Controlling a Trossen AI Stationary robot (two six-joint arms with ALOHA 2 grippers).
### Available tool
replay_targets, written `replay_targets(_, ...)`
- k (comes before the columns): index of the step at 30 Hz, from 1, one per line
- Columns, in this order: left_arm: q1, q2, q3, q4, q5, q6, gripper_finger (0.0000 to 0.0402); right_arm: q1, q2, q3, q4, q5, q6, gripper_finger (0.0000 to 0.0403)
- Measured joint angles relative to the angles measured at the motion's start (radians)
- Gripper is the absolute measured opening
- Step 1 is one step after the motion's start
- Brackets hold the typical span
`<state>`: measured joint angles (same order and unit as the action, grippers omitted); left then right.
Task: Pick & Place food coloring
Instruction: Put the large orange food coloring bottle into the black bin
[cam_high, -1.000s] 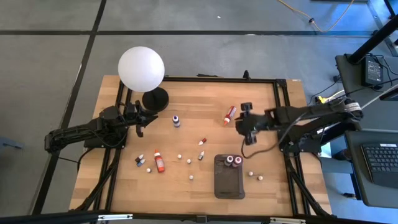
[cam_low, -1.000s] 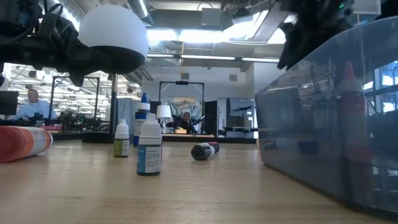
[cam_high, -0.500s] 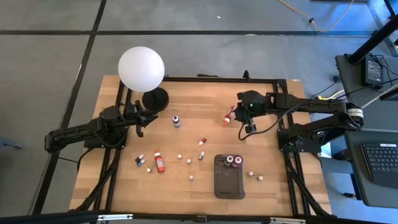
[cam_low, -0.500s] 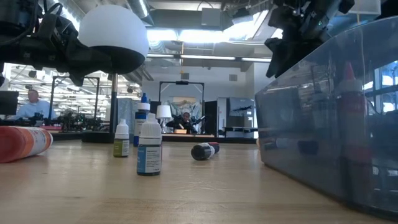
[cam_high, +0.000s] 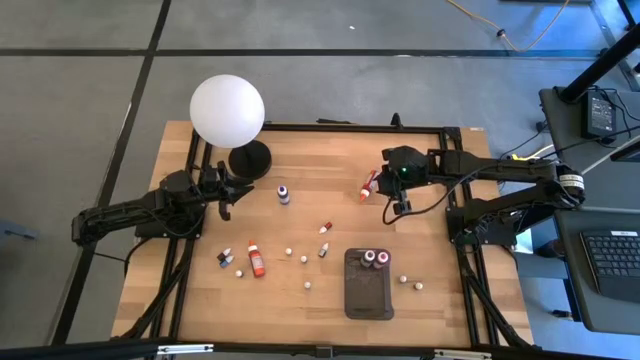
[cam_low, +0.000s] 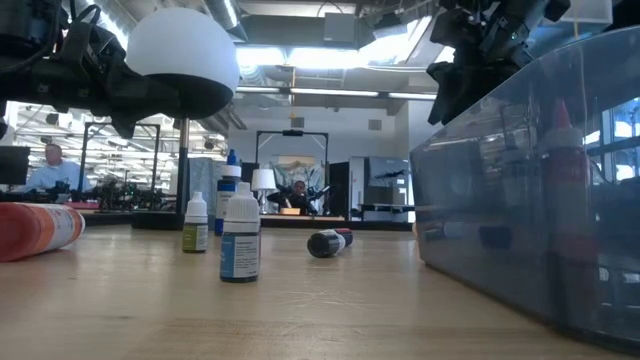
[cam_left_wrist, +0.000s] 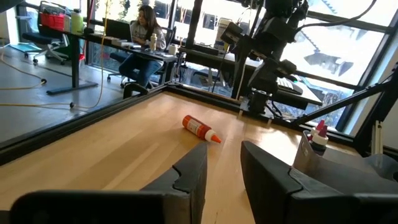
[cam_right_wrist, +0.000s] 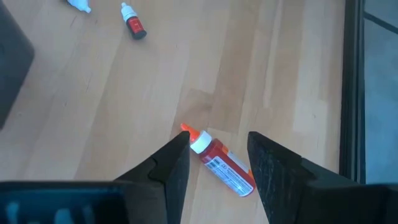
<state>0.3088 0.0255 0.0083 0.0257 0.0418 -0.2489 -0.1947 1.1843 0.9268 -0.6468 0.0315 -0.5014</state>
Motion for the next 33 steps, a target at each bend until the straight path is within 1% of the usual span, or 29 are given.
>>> replay_targets(13,0.000,0.000,0.000,0.000,0.000,0.000,0.0093,0.000,0.000,0.000,0.006,0.000,0.000,0.0165)
replay_targets(16,0.000,0.000,0.000,0.000,-0.001,0.000,0.0091,0.000,0.000,0.000,0.008,-0.002,0.000,0.0170)
replay_targets(19,0.000,0.000,0.000,0.000,-0.004,0.001,0.0091,0.000,0.000,0.000,0.008,-0.008,0.000,0.0188)
replay_targets(26,0.000,0.000,0.000,0.000,-0.005,0.001,0.0095,0.002,0.000,0.000,0.047,-0.009,0.029,0.0250)
replay_targets(29,0.000,0.000,0.000,0.000,-0.005,0.000,0.0095,0.007,0.001,0.000,0.044,-0.010,0.106,0.0262)
replay_targets(33,0.000,0.000,0.000,0.000,-0.023,0.001,0.0093,0.008,0.001,0.000,0.026,-0.010,0.126,0.0265)
